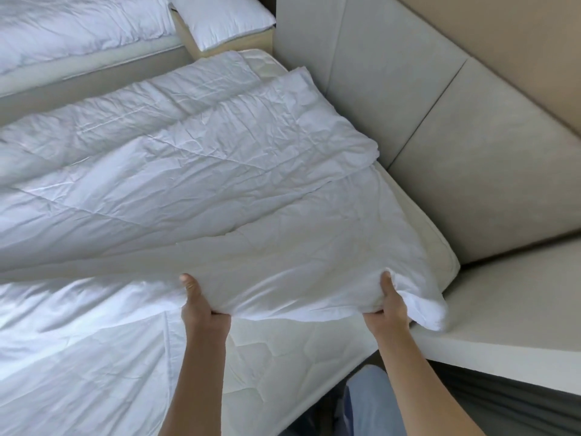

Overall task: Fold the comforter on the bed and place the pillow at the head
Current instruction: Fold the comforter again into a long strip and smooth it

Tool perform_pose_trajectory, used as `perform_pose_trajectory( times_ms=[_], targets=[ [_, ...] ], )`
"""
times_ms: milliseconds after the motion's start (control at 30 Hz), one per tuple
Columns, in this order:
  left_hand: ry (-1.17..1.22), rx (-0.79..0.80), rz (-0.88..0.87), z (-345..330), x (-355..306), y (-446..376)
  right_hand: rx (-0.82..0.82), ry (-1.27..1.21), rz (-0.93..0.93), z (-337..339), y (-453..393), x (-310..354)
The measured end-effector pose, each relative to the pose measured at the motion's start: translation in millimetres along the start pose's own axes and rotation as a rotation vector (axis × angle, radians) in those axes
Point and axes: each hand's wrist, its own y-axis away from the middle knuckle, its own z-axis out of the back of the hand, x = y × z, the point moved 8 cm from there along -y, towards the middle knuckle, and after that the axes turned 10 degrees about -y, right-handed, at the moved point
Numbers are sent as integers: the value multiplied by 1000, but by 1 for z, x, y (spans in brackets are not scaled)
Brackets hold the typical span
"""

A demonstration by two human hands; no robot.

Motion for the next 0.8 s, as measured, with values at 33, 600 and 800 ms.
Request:
perform_pose_trajectory(
  times_ms=[33,600,800],
  targets=[
    [-9,-6,3,-4,-6,2,29,-10,23,-13,0,6],
    [110,-5,-108,-149,-168,-18,402,180,383,-280,-36,110],
    [153,-78,-115,-213,-217,-78,419,222,382,-403,-83,102]
  ],
)
